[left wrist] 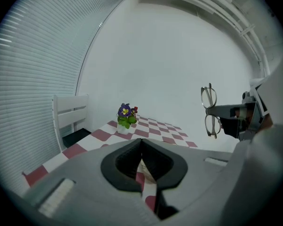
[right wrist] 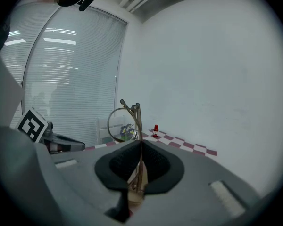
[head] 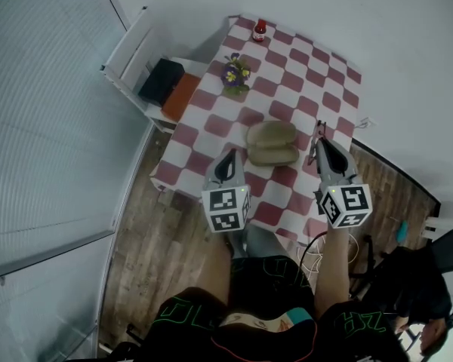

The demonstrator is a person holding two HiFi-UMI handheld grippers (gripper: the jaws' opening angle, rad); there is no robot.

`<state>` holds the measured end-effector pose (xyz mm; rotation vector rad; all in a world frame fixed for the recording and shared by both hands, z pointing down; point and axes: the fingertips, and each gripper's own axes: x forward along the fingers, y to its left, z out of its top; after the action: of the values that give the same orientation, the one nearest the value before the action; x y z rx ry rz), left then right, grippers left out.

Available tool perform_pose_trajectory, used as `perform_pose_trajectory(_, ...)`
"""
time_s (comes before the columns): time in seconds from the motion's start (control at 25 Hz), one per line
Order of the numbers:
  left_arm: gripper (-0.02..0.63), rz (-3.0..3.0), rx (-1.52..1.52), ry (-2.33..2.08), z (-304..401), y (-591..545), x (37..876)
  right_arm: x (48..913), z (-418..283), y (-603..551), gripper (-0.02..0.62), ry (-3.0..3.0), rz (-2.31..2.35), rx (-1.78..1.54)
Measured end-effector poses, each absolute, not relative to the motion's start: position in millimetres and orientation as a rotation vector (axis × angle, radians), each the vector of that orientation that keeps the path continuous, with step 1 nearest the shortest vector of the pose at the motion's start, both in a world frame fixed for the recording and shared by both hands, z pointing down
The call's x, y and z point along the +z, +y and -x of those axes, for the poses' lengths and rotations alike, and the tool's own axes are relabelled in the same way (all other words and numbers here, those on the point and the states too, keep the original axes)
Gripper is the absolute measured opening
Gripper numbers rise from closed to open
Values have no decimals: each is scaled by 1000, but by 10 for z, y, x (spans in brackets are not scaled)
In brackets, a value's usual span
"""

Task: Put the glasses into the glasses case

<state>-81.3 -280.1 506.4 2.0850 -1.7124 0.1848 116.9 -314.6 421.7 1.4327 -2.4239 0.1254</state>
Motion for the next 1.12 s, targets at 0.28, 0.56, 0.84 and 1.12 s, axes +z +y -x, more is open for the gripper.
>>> perform_pose_trajectory(0.28, 8, -2122, 183, -1713, 801, -2860, 4969, 4107, -1060, -3180, 20, -2415, -1387, 40)
perform_pose_trajectory(0.56, 8, -2108, 182, -1701, 786, -2924, 5030, 4211, -990, -3250, 20, -2384, -1316, 14)
perform_pose_trajectory(0.84, 8, -2073, 179, -1685, 820, -2930, 5173, 4428, -848, -3331, 20, -2356, -1221, 6)
perform_pose_trajectory(1.12, 8, -2028, 148, -1685, 840, -2940, 5286, 4597, -699, -3384, 20, -2320, -1083, -54)
